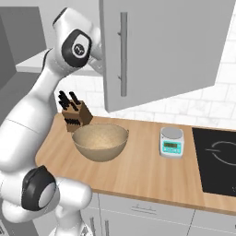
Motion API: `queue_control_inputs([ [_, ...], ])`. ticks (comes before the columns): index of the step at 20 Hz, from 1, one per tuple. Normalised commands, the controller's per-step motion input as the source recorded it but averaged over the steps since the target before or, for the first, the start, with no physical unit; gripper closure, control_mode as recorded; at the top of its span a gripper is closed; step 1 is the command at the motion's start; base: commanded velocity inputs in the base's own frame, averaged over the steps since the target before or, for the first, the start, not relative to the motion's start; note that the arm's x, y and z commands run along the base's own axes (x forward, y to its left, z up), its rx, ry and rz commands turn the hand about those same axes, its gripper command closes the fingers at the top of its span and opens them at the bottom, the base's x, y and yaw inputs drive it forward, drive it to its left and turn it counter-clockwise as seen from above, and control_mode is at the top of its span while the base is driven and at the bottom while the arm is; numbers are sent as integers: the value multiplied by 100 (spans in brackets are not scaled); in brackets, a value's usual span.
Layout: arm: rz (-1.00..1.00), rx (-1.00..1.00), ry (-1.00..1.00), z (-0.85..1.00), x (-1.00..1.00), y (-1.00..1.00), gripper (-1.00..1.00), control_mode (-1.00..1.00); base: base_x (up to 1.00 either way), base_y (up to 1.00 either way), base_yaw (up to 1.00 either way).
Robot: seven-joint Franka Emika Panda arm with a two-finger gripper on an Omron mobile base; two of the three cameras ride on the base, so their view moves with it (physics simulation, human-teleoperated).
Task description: Open the cabinet, pick up the bread from the cabinet and place it in the basket. Then move the basket to the dining counter.
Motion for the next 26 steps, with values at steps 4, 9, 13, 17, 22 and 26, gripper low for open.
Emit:
queue_control_inputs([
  [4, -27, -8, -12, 0, -63, -78, -100, -100, 0, 0, 0],
  [9, -25, -4, -16, 1, -67, -78, -100, -100, 0, 0, 0],
  [13, -12, 0, -26, 14, -64, -34, -100, -100, 0, 0, 0],
  [17, -1, 0, -24, -1, -38, 27, -100, -100, 0, 0, 0],
  [22, 12, 1, -14, -24, -13, 100, -100, -100, 0, 0, 0],
  [26, 29, 13, -1, 8, 20, 99, -100, -100, 0, 0, 0],
])
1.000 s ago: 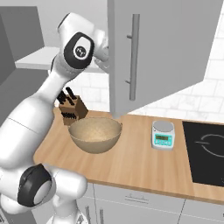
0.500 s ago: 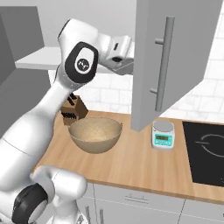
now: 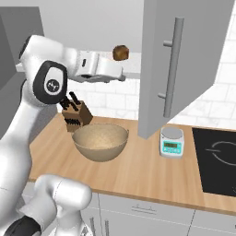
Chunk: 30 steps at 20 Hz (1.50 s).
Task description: Open the cabinet, pick up the bread from the cabinet and place it in the basket. Then move the basket to the dining counter.
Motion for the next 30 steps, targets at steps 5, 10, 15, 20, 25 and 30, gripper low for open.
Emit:
queue_control_inputs([
  [5, 44, 24, -1, 19, 54, 62, -100, -100, 0, 0, 0],
  [10, 26, 15, 0, 26, 80, 3, -100, -100, 0, 0, 0],
  [15, 0, 4, 0, 0, 76, 26, -100, -100, 0, 0, 0],
  [20, 0, 10, 0, 0, 57, 31, -100, -100, 0, 0, 0],
  [25, 0, 11, 0, 0, 56, 18, -100, -100, 0, 0, 0],
  [30, 0, 1, 0, 0, 63, 15, -100, -100, 0, 0, 0],
])
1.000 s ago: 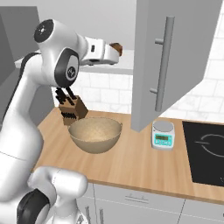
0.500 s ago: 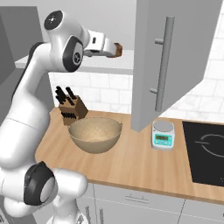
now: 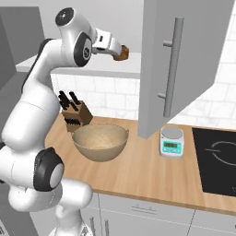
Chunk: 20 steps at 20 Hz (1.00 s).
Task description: Open the cabinet, pick up the bread from the cabinet and place it in the basket. Then move the basket to the dining counter.
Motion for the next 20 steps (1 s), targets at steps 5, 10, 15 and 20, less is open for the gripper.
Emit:
queue_control_inputs([
  [5, 4, 0, 0, -3, 67, 0, -100, -100, 0, 0, 0],
  [10, 7, 0, 0, -6, 67, 0, -100, -100, 0, 0, 0],
  [15, 3, 0, 0, -6, 47, 0, -100, -100, 0, 0, 0],
  [20, 0, 0, 0, -25, 22, -2, -100, -100, 0, 0, 0],
])
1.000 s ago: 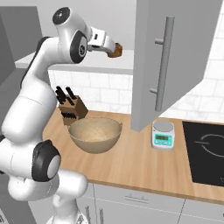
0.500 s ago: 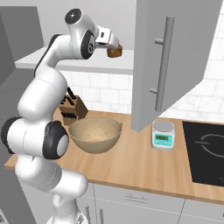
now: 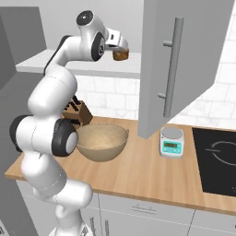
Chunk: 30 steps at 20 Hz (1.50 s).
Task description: Open the cabinet, pick up the bread from the cabinet and place it in the basket. Then move the basket to the dining counter.
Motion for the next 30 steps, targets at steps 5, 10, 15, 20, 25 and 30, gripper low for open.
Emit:
queue_control_inputs([
  [5, 0, 0, 0, -22, 26, -2, -100, -100, 0, 0, 0],
  [10, 0, 0, 0, -8, 35, -4, -100, -100, 0, 0, 0],
  [15, 0, 0, 0, -1, 42, -2, -100, -100, 0, 0, 0],
  [20, -1, -1, 0, 0, 36, -8, -100, -100, 0, 0, 0],
  [25, -2, -2, 0, 0, 34, -17, -100, -100, 0, 0, 0],
  [30, 0, -2, 0, 0, 41, -4, 100, -100, 0, 0, 0],
])
